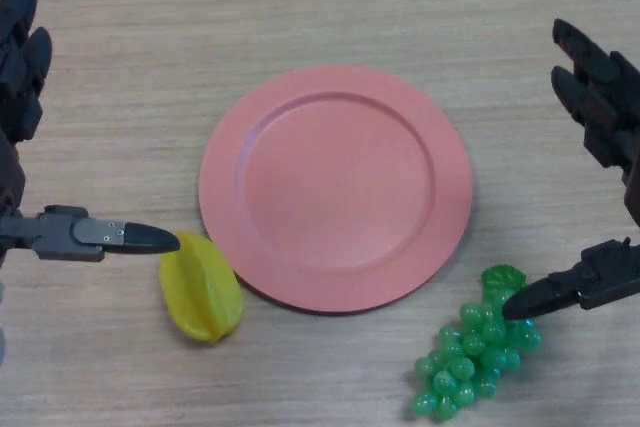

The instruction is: Pick up the yellow starfruit and place it on the plate

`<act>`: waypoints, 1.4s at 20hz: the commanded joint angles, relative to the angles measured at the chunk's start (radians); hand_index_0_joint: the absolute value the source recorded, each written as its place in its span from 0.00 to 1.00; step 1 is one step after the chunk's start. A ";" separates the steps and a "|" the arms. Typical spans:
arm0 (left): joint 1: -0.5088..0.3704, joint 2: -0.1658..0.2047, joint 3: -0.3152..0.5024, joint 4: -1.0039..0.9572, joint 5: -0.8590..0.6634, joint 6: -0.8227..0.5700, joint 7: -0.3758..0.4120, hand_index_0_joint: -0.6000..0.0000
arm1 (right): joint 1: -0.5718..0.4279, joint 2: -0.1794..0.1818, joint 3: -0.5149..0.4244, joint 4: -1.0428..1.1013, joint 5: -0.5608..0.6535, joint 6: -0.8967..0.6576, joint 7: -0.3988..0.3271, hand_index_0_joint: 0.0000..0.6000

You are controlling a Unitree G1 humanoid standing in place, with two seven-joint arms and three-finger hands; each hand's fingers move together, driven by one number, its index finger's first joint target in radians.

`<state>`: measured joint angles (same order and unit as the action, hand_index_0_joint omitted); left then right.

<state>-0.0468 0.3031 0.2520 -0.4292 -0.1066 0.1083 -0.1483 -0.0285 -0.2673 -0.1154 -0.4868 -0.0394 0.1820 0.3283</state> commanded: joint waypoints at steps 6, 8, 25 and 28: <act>-0.004 0.018 0.045 -0.081 -0.038 -0.063 -0.001 1.00 | -0.017 -0.019 -0.044 -0.076 0.029 -0.100 -0.064 0.00; 0.002 0.015 0.046 -0.077 -0.039 -0.068 -0.003 1.00 | -0.016 -0.019 -0.045 -0.080 0.024 -0.094 -0.064 0.00; 0.140 -0.047 -0.088 0.175 0.379 -0.195 0.017 1.00 | -0.110 0.004 0.044 0.048 0.042 -0.086 -0.131 0.00; 0.088 -0.045 -0.149 0.258 0.344 -0.162 0.044 1.00 | -0.120 -0.002 0.027 0.037 0.094 -0.047 -0.149 0.00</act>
<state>0.0605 0.2298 0.0677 -0.1292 0.2631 0.0430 -0.1591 -0.1140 -0.2505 -0.0287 -0.3907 0.0007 0.2078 0.2222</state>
